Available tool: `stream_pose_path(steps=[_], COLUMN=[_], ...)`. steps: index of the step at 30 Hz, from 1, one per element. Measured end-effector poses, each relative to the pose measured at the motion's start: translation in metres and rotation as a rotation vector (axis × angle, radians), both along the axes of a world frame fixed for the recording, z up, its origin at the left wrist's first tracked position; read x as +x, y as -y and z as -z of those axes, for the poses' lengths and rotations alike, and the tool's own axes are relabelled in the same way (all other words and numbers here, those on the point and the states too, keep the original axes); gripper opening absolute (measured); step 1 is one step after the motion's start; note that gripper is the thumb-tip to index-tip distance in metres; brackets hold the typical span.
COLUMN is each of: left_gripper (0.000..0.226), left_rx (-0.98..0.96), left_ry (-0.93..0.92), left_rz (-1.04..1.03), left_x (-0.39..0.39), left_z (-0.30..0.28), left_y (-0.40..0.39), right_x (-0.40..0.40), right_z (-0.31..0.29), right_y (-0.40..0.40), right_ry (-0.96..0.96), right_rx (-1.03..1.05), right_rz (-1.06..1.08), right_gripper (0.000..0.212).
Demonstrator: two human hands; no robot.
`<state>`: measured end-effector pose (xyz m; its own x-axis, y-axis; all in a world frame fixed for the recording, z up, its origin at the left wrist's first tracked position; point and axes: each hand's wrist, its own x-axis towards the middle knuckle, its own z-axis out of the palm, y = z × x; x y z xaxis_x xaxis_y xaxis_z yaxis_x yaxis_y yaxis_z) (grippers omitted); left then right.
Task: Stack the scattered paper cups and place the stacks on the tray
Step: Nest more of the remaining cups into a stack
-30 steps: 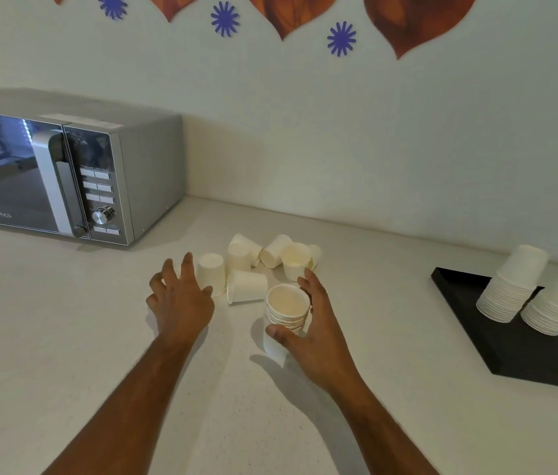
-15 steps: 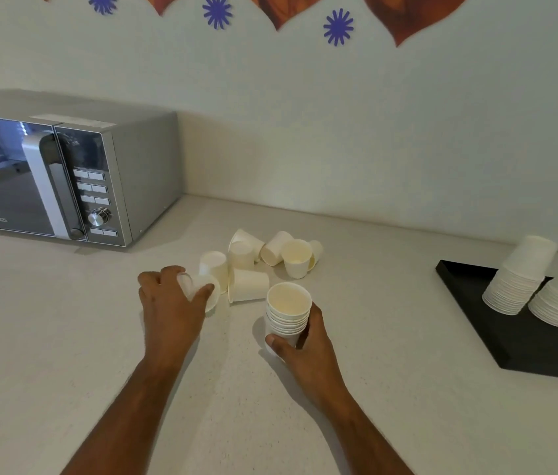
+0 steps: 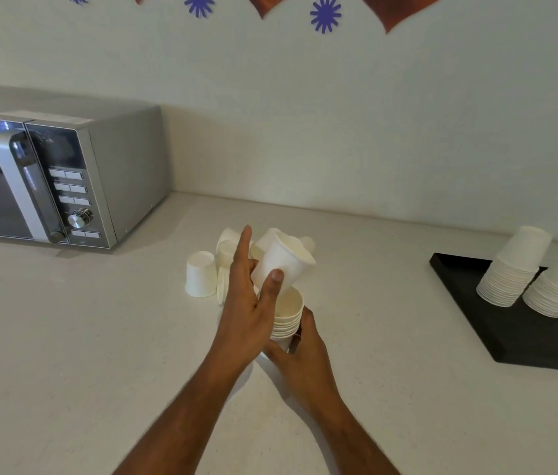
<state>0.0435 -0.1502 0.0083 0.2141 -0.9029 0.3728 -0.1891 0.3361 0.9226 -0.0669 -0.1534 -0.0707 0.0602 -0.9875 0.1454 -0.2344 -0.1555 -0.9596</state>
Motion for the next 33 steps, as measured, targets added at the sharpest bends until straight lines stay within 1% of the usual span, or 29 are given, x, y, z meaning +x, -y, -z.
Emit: stream_pose_path(steps=[2,3,6,7,9,12,14,15,16,17,20,24,26,29,31,33], left_gripper=[0.062,0.059,0.057,0.056,0.052,0.049,0.035,0.038,0.046,0.052,0.05,0.045,0.038,0.03,0.026,0.023], left_rx=[0.006,0.012,0.029,0.04,0.072,0.087,0.104,0.109,0.127,0.168,0.292,0.311,0.28,0.167,0.062,-0.072], left_ry=[0.026,0.034,0.092,0.07,-0.02,-0.082,-0.068,-0.037,-0.006,0.017,0.071,0.069,0.052,0.022,0.002,0.014], left_rz=[0.051,0.076,0.054,0.03,-0.007,-0.098,-0.217,-0.285,-0.349,-0.403,-0.475,-0.474,-0.464,-0.429,-0.386,-0.314], left_x=[-0.005,-0.006,-0.005,-0.005,-0.003,0.004,0.009,0.011,0.014,0.017,0.023,0.027,0.027,0.014,0.002,-0.012], left_z=[0.01,0.017,0.037,0.041,0.047,0.052,0.054,0.055,0.058,0.062,0.071,0.076,0.075,0.065,0.054,0.042], left_y=[0.0,0.0,-0.001,-0.003,-0.005,-0.001,0.007,0.012,0.017,0.022,0.038,0.052,0.055,0.052,0.048,0.043], right_x=[0.002,0.001,-0.001,-0.001,0.003,0.005,0.001,-0.001,-0.003,-0.003,-0.005,-0.018,-0.028,-0.045,-0.054,-0.06], right_z=[0.001,0.001,0.0,0.001,0.004,0.006,0.006,0.006,0.007,0.006,-0.001,-0.009,-0.012,-0.016,-0.017,-0.017], right_y=[-0.001,-0.001,-0.001,-0.001,-0.001,0.0,0.002,0.002,0.002,0.002,-0.003,-0.005,-0.002,0.003,0.006,0.007], right_ry=[0.055,0.071,0.017,0.027,0.128,0.161,0.167,0.165,0.175,0.177,0.084,-0.026,-0.062,-0.113,-0.114,-0.128], right_rx=[0.012,0.02,0.0,0.0,0.038,0.047,0.043,0.048,0.055,0.058,0.012,-0.025,-0.034,-0.049,-0.063,-0.066], right_rz=[0.009,0.023,0.028,0.028,0.054,0.043,0.012,0.011,0.014,0.018,0.047,0.052,0.063,0.092,0.123,0.147], right_gripper=[0.095,0.094,0.063,0.06,0.067,0.075,0.081,0.084,0.086,0.086,0.081,0.078,0.077,0.071,0.068,0.071])
